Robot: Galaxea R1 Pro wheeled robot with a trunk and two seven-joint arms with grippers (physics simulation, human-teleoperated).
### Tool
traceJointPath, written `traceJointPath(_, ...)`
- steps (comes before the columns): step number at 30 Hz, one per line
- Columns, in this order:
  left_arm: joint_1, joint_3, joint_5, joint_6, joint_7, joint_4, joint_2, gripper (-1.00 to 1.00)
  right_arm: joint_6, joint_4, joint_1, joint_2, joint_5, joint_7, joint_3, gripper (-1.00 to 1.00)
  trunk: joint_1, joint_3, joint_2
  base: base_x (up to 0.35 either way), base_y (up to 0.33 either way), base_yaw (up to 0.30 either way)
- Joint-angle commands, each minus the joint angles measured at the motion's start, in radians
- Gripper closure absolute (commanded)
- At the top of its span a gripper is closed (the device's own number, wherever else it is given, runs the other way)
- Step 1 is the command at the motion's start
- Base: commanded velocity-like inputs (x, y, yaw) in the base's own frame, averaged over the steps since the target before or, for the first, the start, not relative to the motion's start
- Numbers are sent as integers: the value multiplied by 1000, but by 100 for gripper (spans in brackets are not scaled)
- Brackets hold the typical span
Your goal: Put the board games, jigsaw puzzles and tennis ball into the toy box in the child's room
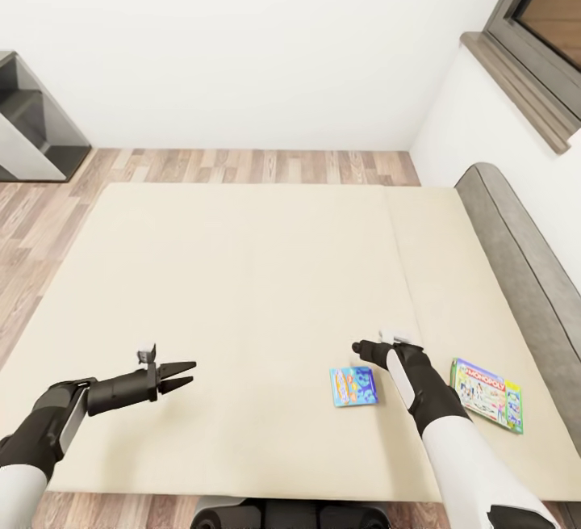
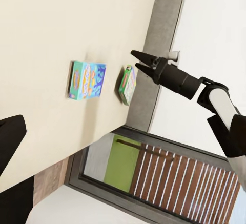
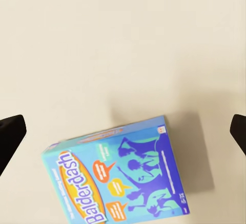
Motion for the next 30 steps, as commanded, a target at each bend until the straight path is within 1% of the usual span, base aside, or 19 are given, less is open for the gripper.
traceJointPath(1, -2, 0, 2, 13, -2, -8, -4, -100, 4, -1, 0, 1, -10, -6, -2, -100, 0, -3, -2, 0, 0, 0)
traceJointPath(2, -10, 0, 2, 20, -2, -27, -14, -100, 4, -1, -1, 1, -10, -6, -2, -100, 0, -5, -2, 0, 0, 0)
traceJointPath(4, -21, 0, 2, 28, -3, -47, -25, -100, 4, -1, -1, 2, -10, -6, -2, -100, 0, -8, -2, 0, 0, 0)
traceJointPath(9, -41, 0, 2, 38, -1, -79, -42, -100, 3, -1, 0, 3, -10, -6, -1, -100, 0, -16, -2, 0, 0, 0)
traceJointPath(15, -47, 1, 4, 38, -5, -94, -49, -100, 3, -1, -1, 1, -10, -5, -1, -100, 0, -26, -2, 0, 0, 0)
traceJointPath(24, -48, 2, 5, 34, -9, -100, -52, -100, 4, -1, -1, 0, -10, -5, -1, -100, 0, -41, -2, 0, 0, 0)
traceJointPath(27, -48, 2, 6, 33, -21, -100, -52, -100, 3, -1, -1, 0, -10, -4, -1, -100, 0, -46, -2, 0, 0, 0)
traceJointPath(30, -48, 2, 6, 33, -50, -102, -53, -100, 3, -1, -1, 0, -10, -3, -1, -100, 0, -51, -2, 0, 0, 0)
